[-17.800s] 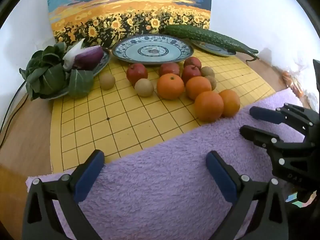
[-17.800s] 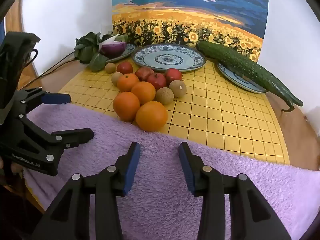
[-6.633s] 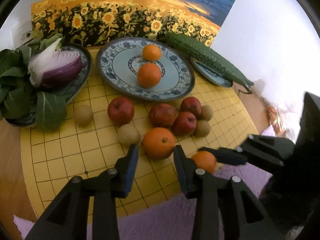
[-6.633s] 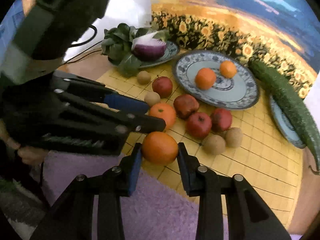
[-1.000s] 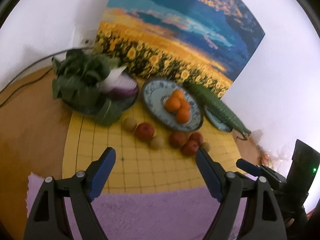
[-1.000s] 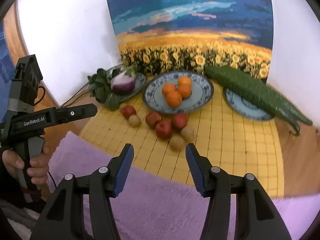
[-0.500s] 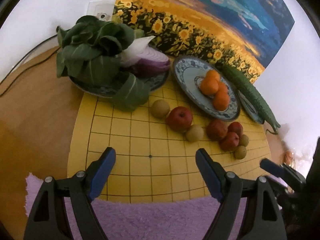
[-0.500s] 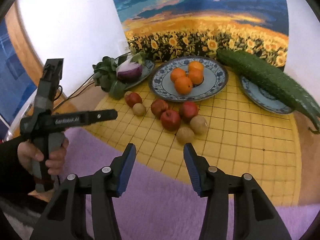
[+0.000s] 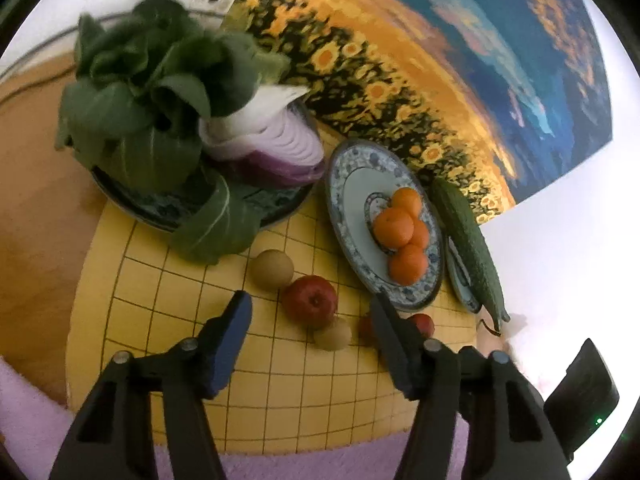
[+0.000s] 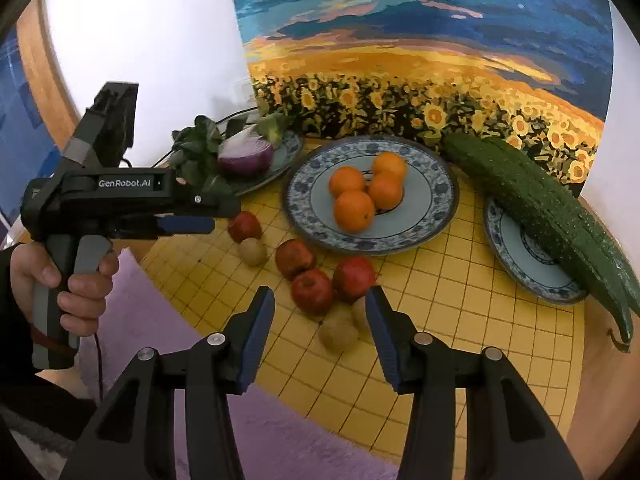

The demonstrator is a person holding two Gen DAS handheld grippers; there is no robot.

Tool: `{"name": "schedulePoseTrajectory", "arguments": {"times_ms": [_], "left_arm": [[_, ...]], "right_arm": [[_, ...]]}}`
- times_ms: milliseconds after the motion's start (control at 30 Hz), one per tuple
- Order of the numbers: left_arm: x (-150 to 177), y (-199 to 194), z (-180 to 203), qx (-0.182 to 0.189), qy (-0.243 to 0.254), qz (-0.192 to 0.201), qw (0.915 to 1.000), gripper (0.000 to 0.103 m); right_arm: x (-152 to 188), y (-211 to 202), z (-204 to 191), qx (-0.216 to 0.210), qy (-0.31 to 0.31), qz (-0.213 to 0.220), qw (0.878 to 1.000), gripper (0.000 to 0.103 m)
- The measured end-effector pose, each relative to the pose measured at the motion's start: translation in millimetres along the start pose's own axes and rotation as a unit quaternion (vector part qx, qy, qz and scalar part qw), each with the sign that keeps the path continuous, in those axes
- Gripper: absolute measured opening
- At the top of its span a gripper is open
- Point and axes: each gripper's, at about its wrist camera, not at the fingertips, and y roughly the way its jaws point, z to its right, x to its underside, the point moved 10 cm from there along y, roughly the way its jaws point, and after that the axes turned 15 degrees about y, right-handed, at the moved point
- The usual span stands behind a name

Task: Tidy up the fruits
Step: 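Close the right tool on a red apple while the left tool grasps another red apple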

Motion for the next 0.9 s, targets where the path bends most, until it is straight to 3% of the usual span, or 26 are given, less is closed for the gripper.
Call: {"name": "schedulePoseTrajectory", "arguments": {"times_ms": [100,300,467,700,733,800,900], "left_arm": [[4,7,-3,0.022,-0.029,-0.007,0.9993,0.051],[1,10,0,0.039,-0.041,0.001,0.9984,0.042],[0,11,-5,0.037,-0.046,0.001,0.9982,0.033],[7,13,5,0.041,-0.015,-0.007,0.9990,0.033],[8,12,9,0.041,-0.007,-0.007,0.9991,0.033],[11,10,14,0.038,0.008,-0.005,0.9992,0.033],[14,3,24,0.034,0.028,0.000,0.9990,0.033]], "right_arm": [[-6,8,13,0.005,0.029,-0.009,1.000,0.049],[-15,18,27,-0.022,0.087,-0.024,0.996,0.049],[-9,34,26,-0.033,0.113,-0.057,0.991,0.049],[-16,43,25,-0.053,0.129,-0.058,0.989,0.049],[-17,44,25,-0.054,0.131,-0.058,0.988,0.048],[-19,48,27,-0.052,0.136,-0.058,0.988,0.035],[-16,53,34,-0.056,0.163,-0.067,0.983,0.032]]}}
